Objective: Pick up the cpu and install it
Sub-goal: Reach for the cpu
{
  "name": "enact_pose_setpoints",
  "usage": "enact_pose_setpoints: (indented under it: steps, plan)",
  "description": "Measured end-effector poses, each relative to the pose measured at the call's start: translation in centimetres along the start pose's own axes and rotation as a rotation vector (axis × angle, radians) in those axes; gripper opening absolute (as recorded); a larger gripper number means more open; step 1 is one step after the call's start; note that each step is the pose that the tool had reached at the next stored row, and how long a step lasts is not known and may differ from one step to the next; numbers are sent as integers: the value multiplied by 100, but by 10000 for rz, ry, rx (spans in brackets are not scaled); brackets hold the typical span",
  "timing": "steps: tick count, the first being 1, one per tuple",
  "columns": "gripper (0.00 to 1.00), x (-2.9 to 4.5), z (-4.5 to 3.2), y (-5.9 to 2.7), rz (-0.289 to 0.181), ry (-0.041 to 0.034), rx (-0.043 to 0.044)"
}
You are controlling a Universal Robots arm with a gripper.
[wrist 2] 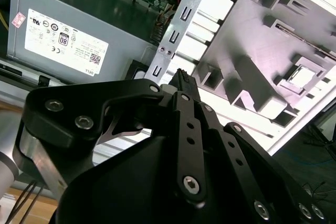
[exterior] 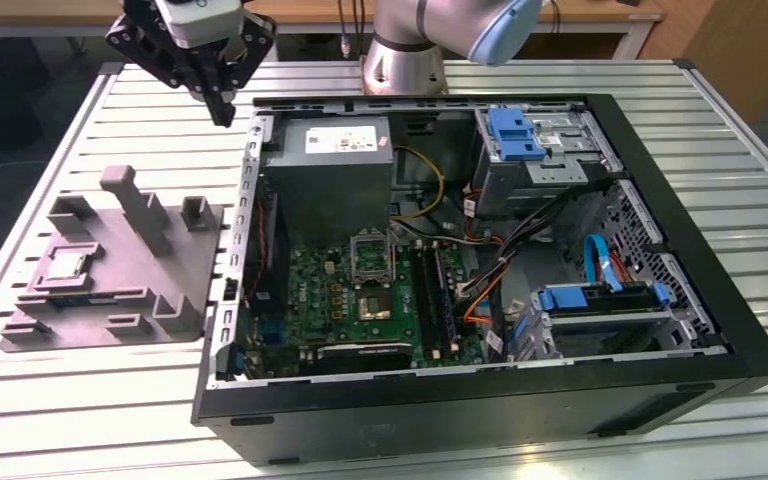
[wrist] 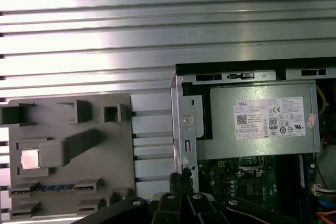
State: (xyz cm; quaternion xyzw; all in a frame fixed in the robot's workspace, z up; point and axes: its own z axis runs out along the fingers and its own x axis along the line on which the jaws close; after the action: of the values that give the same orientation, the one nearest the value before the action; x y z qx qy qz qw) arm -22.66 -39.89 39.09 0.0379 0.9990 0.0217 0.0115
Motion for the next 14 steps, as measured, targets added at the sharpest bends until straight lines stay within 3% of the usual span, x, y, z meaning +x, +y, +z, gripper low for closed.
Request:
enact_pose_setpoints:
  steps: [14]
  plan:
    - [11, 59, -1, -5, 0, -1, 0]
